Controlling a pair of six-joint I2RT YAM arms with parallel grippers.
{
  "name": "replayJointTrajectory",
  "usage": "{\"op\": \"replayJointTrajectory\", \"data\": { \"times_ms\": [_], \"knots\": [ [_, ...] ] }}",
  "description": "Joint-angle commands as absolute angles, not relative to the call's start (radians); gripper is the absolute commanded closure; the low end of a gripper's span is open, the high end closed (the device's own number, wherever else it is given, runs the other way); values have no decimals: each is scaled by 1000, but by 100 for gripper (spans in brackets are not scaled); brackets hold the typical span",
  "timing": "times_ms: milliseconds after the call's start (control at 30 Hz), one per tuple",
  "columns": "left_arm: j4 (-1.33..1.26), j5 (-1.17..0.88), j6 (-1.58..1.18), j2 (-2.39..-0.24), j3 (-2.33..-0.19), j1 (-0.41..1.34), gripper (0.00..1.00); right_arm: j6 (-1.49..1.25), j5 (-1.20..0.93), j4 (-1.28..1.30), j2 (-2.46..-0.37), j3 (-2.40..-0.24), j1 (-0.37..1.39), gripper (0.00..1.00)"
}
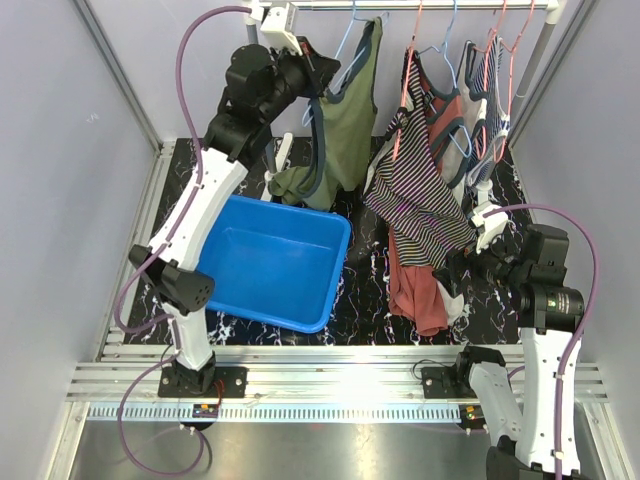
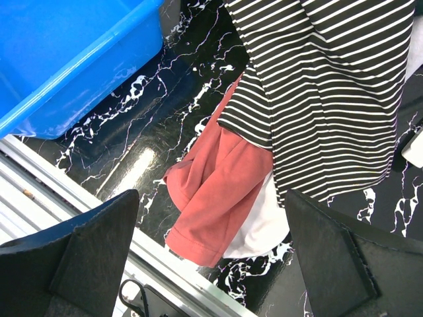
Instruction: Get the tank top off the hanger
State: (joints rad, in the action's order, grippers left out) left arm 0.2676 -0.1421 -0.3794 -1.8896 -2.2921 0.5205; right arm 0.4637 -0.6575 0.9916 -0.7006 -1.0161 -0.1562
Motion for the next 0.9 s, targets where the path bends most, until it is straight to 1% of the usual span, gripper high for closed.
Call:
{"op": "replayJointTrajectory", "data": {
  "times_ms": [0,67,200,400,467,600,700,867],
  "knots": [
    [158,-150,-351,-1792,-2258,515,100,457,-683,957,-693,-1058,-158,0],
    [156,-159,-344,-1751,-2221,511,100,459,-689,959,-693,-1060,-158,0],
    [118,-190,-319,-1655,-2062,506,100,468,-706,960,-690,-1062,-158,0],
    [91,-273,-278,-1531,-1890,496,100,489,-775,973,-695,-1080,-158,0],
    [83,-311,-272,-1479,-1847,486,100,503,-856,997,-703,-1094,-158,0],
    [57,-365,-250,-1370,-1683,468,100,502,-1014,1019,-718,-1114,-158,0],
    [46,-409,-233,-1273,-1574,448,100,486,-1049,997,-726,-1106,-158,0],
    [89,-475,-196,-1160,-1471,410,100,491,-1084,977,-759,-1124,-158,0]
  ]
}}
